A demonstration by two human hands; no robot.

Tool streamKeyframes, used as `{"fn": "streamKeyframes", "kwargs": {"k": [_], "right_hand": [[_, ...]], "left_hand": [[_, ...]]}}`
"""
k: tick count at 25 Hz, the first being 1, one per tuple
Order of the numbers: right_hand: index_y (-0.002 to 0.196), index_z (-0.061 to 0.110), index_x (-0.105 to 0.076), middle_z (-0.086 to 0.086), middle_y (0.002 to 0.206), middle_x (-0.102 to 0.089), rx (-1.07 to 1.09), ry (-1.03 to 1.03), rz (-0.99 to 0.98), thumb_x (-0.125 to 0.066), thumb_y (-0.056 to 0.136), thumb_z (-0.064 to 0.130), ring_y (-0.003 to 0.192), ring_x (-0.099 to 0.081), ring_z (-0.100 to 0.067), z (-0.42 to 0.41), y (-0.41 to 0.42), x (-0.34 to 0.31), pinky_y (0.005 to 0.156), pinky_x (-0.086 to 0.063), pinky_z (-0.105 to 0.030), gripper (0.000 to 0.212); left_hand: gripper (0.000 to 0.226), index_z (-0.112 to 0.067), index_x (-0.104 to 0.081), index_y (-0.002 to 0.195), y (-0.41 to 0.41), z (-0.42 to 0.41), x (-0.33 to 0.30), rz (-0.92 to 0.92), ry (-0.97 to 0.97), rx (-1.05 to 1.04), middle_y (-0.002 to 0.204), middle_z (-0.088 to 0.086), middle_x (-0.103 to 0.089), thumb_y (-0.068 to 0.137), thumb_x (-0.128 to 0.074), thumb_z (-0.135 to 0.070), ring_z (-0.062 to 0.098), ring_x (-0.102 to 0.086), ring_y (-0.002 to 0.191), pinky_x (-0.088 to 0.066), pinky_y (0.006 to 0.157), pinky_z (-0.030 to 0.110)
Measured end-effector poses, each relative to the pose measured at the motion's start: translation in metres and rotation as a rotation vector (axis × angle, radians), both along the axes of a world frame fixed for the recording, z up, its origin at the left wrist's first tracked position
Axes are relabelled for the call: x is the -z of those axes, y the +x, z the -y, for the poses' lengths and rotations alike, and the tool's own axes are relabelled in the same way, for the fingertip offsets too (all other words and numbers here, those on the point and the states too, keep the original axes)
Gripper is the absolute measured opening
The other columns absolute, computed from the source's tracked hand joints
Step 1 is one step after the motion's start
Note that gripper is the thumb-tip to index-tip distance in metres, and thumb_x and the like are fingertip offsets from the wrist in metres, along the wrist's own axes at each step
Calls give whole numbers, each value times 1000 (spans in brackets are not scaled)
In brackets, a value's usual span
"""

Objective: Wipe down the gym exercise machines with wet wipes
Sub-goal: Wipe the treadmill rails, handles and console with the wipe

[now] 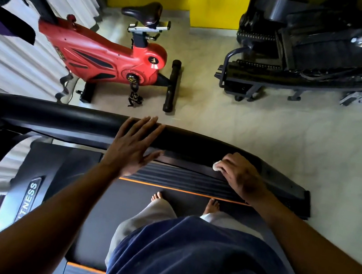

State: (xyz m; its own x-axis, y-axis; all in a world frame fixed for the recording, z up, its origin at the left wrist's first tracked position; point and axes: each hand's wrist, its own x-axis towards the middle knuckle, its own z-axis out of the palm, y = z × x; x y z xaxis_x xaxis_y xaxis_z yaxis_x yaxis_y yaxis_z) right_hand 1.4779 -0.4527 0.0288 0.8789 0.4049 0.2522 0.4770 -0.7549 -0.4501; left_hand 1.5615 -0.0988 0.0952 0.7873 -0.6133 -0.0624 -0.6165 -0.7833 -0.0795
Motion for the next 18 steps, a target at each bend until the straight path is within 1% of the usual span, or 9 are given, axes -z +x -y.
{"fn": "streamKeyframes", "kwargs": {"k": [3,5,6,8,10,11,13,15,18], "right_hand": [[97,19,-71,-1,88,-55,-204,-26,95,-63,98,9,83,-51,-25,-59,32,-21,78,-47,-38,13],[97,18,-71,-2,87,-54,-277,-4,91,-59,98,10,85,-50,-25,-99,48,-40,75,-42,-38,15],[98,18,-71,-2,87,-54,-303,-3,87,-56,99,11,85,-49,-25,-111,51,-45,74,-41,-38,16],[101,20,-70,0,88,-52,-326,-25,94,-55,101,12,86,-48,-23,-105,48,-44,75,-39,-38,17],[103,25,-70,4,88,-52,-296,-59,89,-61,100,15,86,-49,-22,-70,40,-30,77,-40,-38,14],[102,26,-70,5,88,-52,-257,-56,69,-64,99,16,85,-50,-22,-49,35,-23,78,-44,-39,12],[99,25,-73,6,88,-56,-173,7,-6,-67,99,18,80,-53,-22,-16,27,-17,76,-49,-42,9],[97,16,-74,1,91,-60,-94,94,-58,-66,100,19,82,-59,-23,-10,24,-17,78,-52,-39,9],[102,5,-70,-8,98,-61,4,170,-57,-61,99,12,90,-62,-30,-35,36,-28,82,-52,-39,11]], "left_hand": [[74,-24,-30,163,12,-25,-8,3,22,-81,169,10,-29,104,-22,-69,30,-29,155,-19,125,54],[74,-27,-30,163,16,-44,-13,25,27,-140,169,9,-30,103,-25,-70,30,-30,155,-18,124,55],[74,-28,-30,163,16,-50,-12,32,35,-142,169,8,-30,102,-25,-71,30,-29,155,-17,124,55],[73,-29,-30,163,14,-50,-10,33,33,-143,169,8,-30,102,-28,-70,30,-29,155,-15,125,55],[72,-28,-32,162,14,-46,-9,40,22,-159,168,8,-31,102,-30,-69,30,-29,154,-16,125,56],[72,-27,-34,161,13,-45,-9,44,18,-164,167,9,-32,103,-30,-69,31,-30,154,-18,125,57],[72,-26,-36,160,13,-46,-10,53,12,-162,166,10,-34,103,-30,-69,31,-32,153,-20,124,57],[72,-27,-36,160,13,-46,-11,43,7,-160,166,9,-34,103,-29,-70,31,-32,152,-21,124,57],[73,-28,-34,160,13,-42,-12,26,2,-176,167,8,-34,102,-26,-72,31,-31,153,-19,124,57]]}}
